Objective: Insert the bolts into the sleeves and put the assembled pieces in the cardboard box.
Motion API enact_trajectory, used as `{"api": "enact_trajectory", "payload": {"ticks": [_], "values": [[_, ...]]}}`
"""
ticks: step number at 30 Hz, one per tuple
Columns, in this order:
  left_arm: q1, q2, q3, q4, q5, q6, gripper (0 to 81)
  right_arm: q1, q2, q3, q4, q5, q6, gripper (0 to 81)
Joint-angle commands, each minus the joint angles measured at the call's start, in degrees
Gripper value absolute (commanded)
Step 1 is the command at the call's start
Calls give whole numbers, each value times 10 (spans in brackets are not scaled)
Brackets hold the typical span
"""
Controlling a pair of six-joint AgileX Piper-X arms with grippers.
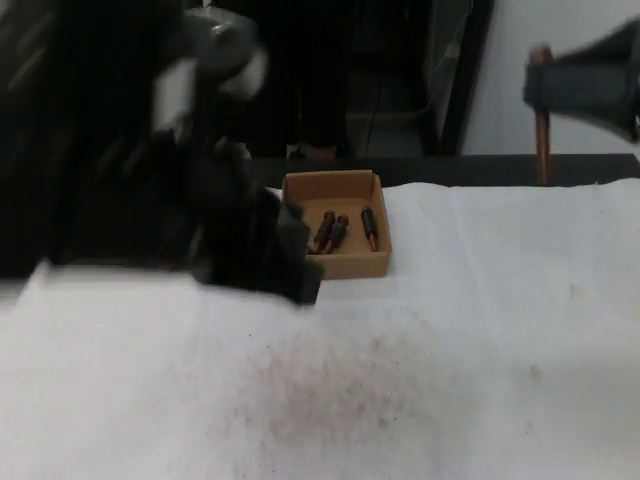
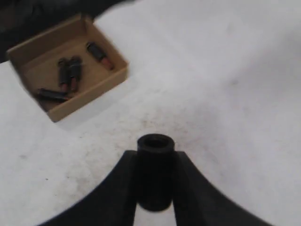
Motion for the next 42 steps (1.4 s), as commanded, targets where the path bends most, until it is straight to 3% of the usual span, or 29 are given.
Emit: {"api": "enact_trajectory", "payload": {"ticks": [1,7,13,16,25,32,42], "values": [[-2,-214,255,-350,137,-110,2,31,-6,-3,-81,-21,31,8],[-2,-261,432,-733,193,-141,2,149,11,-3,-224,5,38,8],[-2,-245,458,-758,270,-141,2,264,66,-3,-284,42,-27,8],[0,-245,456,-758,265,-131,2,303,89,-3,-286,44,-60,8],[2,-245,454,-760,256,-119,2,316,99,-3,-296,79,-85,8],[2,-245,454,-806,160,-119,2,316,99,-3,-329,79,-113,8],[2,-245,454,-805,158,-120,2,317,101,-3,-333,79,-120,8]]}}
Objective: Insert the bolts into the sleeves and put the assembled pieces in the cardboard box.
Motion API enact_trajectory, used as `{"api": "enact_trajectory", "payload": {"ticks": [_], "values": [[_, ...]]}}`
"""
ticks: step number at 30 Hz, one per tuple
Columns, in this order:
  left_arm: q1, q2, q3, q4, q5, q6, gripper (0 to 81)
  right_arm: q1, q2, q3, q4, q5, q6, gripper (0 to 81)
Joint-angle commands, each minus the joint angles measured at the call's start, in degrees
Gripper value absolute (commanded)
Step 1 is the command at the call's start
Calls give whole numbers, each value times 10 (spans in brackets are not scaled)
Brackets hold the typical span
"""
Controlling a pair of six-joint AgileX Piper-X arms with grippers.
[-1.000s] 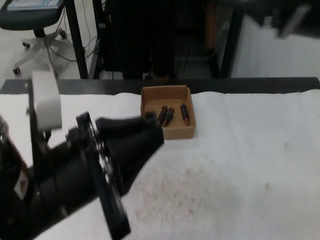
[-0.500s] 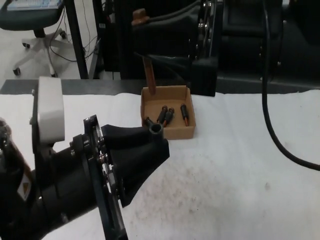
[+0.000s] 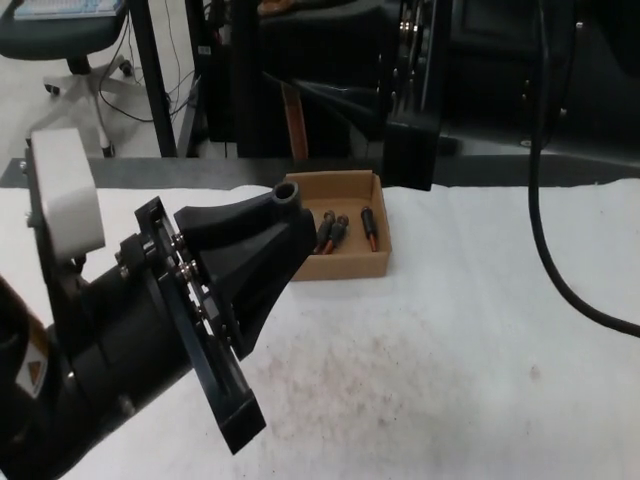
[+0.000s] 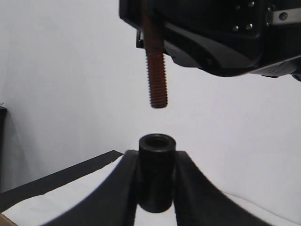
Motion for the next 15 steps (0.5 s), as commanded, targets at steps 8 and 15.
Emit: {"api": "enact_trajectory", "payload": {"ticks": [8,15], "values": [[1,1,-5,-10,-5,-9,2,11,-2,-3,-11,-2,-20,8],[1,0,-6,-10,-3,-9,2,33,5,-3,-7,0,-46,8]]}}
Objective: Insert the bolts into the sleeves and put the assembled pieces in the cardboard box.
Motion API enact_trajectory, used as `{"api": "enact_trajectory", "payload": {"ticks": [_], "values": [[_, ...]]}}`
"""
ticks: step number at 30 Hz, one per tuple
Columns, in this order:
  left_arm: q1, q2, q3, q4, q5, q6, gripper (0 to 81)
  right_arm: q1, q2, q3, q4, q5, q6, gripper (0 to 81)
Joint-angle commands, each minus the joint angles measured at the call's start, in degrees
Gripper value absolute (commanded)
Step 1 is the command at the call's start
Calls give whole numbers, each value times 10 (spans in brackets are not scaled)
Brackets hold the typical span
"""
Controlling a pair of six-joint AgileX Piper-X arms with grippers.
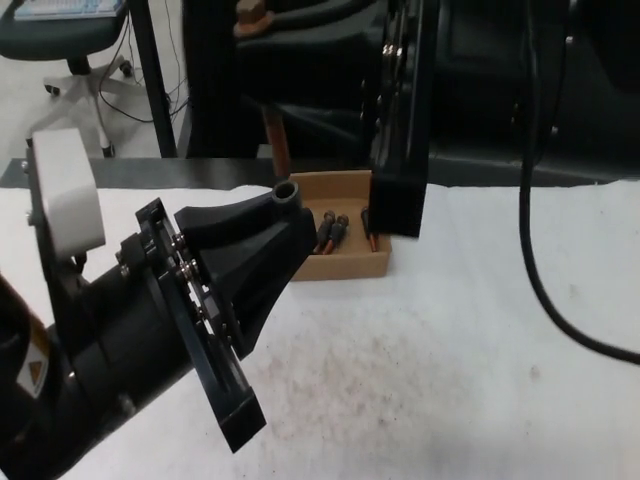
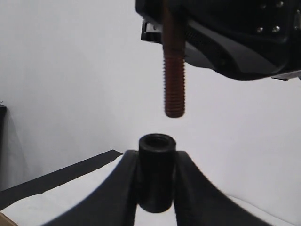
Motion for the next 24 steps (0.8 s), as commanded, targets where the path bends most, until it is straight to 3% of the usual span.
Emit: {"api": "enact_trajectory", "payload": {"ticks": [1,24], "values": [[1,-1,-6,-10,-1,-3,2,1,3,-3,-2,0,-8,8],[1,-1,-6,-49,-2,-3,2,1,3,-3,2,22,-34,8]]}}
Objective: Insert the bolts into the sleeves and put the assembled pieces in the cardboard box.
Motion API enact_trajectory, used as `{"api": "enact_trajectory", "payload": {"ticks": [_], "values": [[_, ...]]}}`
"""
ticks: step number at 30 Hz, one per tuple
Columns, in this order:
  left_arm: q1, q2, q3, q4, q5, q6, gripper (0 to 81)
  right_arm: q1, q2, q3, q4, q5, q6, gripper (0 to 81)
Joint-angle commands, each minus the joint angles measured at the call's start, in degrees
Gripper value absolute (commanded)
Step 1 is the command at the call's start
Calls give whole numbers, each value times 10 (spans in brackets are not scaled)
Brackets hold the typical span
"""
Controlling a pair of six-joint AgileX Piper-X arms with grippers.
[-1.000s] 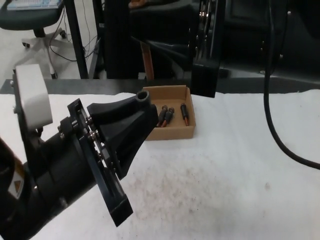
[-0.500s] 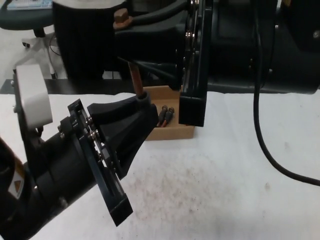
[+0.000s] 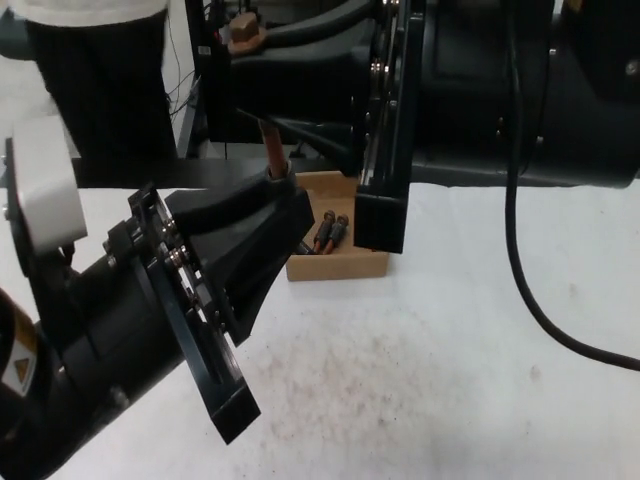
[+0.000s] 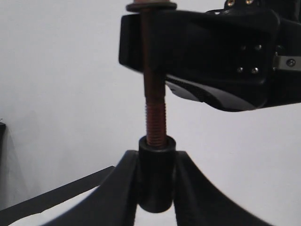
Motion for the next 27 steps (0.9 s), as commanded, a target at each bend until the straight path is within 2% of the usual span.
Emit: {"api": "enact_trajectory", "payload": {"ticks": [1,7,17,20,23,25,27], "values": [[1,-1,-6,-13,-1,-1,2,0,-2,-3,-2,11,-8,8],[1,-1,-6,-13,-1,-1,2,-6,-2,-3,5,16,-8,8],[1,-2,-6,-22,-5,-1,2,-21,-2,-3,88,16,-13,18],[1,-2,-6,-22,-5,-1,2,-21,-2,-3,88,16,-13,146],[8,-2,-6,-22,-5,-1,2,-21,-2,-3,88,16,-13,365],[15,-2,-6,-22,-5,-1,2,-21,-2,-3,88,16,-13,471],[25,-2,-6,-22,-5,-1,2,-21,-2,-3,88,16,-13,501]]}}
